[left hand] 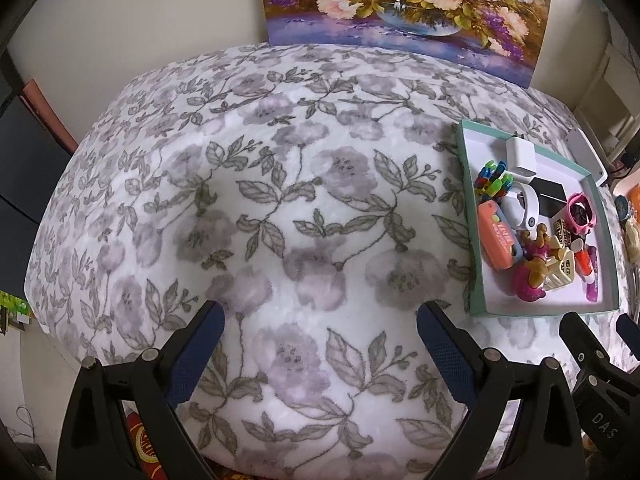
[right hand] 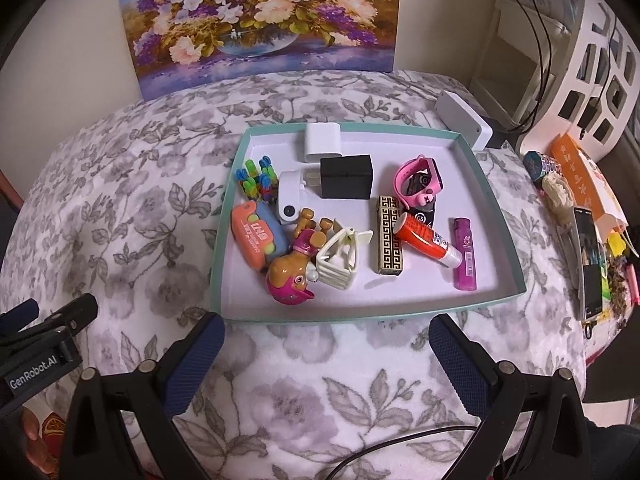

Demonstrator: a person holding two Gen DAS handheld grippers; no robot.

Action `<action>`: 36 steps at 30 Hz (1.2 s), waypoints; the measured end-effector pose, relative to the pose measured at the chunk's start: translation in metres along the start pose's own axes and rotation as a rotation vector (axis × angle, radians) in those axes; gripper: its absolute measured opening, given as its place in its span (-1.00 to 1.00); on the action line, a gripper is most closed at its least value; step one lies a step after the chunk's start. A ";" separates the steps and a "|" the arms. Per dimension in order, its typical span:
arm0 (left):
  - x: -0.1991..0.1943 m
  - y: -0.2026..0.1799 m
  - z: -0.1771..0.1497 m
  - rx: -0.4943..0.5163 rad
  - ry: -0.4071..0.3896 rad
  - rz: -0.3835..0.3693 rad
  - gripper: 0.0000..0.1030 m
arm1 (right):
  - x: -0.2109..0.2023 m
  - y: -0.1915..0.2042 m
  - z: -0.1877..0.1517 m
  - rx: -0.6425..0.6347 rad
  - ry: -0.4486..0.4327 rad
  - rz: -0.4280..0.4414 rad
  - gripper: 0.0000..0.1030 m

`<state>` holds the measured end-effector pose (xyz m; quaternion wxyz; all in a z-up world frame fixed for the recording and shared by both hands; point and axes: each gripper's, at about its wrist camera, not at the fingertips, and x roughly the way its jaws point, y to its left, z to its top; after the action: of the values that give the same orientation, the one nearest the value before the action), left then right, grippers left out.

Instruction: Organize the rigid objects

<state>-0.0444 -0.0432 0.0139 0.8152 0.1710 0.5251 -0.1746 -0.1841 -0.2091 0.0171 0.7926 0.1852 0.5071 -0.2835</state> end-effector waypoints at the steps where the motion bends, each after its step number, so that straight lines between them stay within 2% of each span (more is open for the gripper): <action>1: 0.000 0.000 0.000 0.000 0.001 0.001 0.89 | 0.000 0.000 0.000 -0.002 0.000 -0.002 1.00; 36: 0.004 0.000 0.001 0.033 0.022 0.069 0.89 | 0.000 0.003 0.002 -0.020 -0.005 -0.008 1.00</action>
<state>-0.0422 -0.0444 0.0101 0.8119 0.2042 0.5251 -0.1531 -0.1802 -0.2079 0.0181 0.7946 0.1748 0.5085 -0.2821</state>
